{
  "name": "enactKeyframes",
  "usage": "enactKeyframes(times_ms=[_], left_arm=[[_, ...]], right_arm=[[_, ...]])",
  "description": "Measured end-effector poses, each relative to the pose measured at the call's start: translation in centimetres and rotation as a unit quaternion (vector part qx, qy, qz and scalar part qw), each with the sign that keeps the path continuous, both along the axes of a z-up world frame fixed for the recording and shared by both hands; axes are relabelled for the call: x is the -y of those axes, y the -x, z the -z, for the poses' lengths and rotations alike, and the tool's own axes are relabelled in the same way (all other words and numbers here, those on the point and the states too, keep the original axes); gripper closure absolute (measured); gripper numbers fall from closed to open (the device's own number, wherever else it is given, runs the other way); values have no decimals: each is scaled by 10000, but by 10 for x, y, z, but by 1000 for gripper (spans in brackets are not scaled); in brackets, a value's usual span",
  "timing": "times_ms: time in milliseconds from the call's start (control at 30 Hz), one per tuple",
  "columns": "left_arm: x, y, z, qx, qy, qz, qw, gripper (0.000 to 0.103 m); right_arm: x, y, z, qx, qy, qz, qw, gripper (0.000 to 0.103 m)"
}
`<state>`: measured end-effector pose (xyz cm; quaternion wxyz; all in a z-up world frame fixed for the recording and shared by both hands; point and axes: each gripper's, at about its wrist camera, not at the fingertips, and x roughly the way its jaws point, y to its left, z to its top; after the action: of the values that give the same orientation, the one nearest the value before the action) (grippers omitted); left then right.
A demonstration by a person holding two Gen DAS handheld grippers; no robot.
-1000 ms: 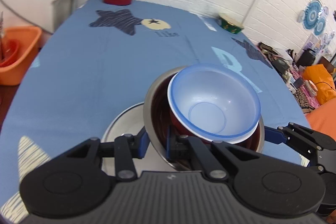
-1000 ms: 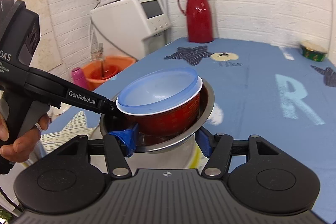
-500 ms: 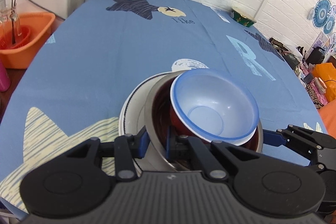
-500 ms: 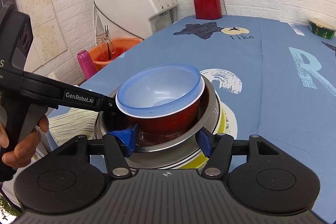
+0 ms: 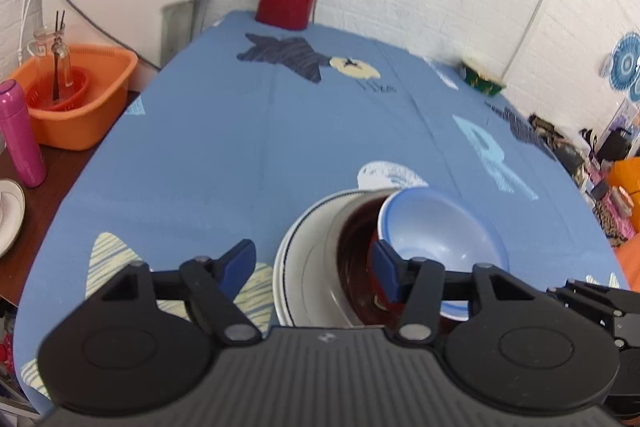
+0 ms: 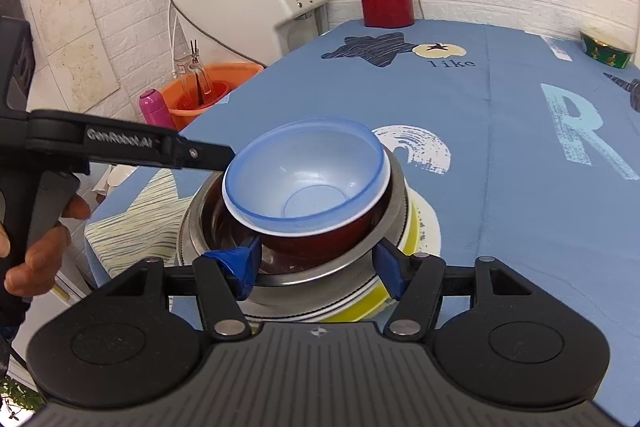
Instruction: Organize plates and bowls
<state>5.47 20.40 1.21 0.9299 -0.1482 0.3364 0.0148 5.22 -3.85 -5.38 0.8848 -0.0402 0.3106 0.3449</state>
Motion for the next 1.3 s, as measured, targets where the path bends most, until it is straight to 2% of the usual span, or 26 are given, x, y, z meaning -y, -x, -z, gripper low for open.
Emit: enactKeyframes(times_ms=[33, 233, 400, 667, 800, 900, 1033, 1100, 1300], left_arm=[[-1, 3, -3, 92, 35, 3, 10000, 38], [7, 14, -23, 488, -70, -3, 9988, 31], [26, 16, -32, 660, -83, 71, 9978, 31], [70, 18, -28, 694, -52, 199, 9974, 30], [94, 28, -23, 714, -83, 293, 9970, 30], [111, 41, -18, 697, -247, 325, 9967, 30], [127, 61, -9, 639, -475, 377, 9961, 30], [133, 71, -4, 648, -548, 396, 9956, 30], [150, 100, 18, 541, -739, 471, 9947, 30]], right_arm=[[3, 2, -1, 33, 43, 95, 9999, 56], [41, 9, -14, 372, -43, 734, 9966, 55], [72, 4, -13, 342, -279, 1358, 9898, 54], [108, -1, 9, -66, -1017, 2333, 9671, 53], [123, 9, 20, -96, -1380, 2666, 9538, 52], [133, 19, 29, -147, -1498, 2939, 9439, 52], [138, 34, 35, -341, -1357, 3292, 9338, 51], [139, 43, 38, -396, -1324, 3329, 9328, 51], [135, 74, 49, -184, -1323, 2983, 9451, 50]])
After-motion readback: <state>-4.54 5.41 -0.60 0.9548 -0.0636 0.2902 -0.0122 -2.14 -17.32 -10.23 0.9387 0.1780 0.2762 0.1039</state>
